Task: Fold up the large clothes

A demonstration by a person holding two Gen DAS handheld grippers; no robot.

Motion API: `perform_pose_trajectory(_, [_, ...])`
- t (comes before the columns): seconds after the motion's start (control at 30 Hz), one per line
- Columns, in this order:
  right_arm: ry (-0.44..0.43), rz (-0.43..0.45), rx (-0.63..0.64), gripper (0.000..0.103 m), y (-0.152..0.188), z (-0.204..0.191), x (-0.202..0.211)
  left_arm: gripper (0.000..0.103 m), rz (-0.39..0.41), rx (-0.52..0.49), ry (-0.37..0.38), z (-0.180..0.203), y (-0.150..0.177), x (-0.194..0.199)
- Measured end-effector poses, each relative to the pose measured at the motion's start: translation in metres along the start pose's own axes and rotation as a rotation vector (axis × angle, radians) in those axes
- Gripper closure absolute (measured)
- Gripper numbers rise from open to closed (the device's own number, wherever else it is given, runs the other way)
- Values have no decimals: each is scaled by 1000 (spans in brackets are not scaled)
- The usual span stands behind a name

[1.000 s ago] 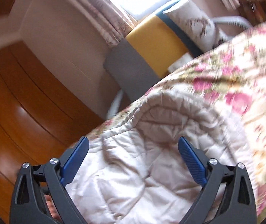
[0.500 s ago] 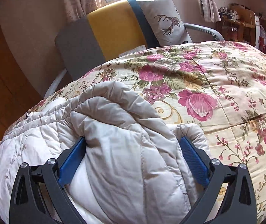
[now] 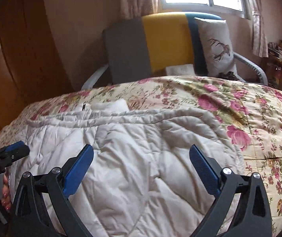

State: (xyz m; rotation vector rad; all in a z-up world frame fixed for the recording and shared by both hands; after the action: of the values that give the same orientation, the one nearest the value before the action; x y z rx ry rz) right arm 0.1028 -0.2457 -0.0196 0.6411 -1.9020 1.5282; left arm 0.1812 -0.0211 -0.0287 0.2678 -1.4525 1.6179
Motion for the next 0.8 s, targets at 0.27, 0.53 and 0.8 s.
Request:
perform_pose_trajectory(0.27, [46, -118, 24, 21, 17, -14, -36, 4, -39, 0, 8, -2, 14, -24])
perform_pose_trajectory(0.53, [81, -96, 97, 55, 25, -17, -38, 29, -33, -42, 14, 4, 21, -26])
perform_pose_trajectory(0.8, [88, -30, 150, 100, 26, -26, -19, 87, 57, -108, -3, 25, 18, 5])
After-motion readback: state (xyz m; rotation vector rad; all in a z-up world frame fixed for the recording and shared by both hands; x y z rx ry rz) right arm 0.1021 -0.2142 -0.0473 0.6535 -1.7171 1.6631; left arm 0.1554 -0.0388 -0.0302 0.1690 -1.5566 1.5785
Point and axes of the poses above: each gripper's, at about its wrist camera, not at the fingertips, and x roughly against the way its jaws point, z to its right, y to its underside, the point moved 7 cm from there along -x, roughly the way its jaws point, and after that the axes turned 5 degrees about y, right-handed, at the moved point
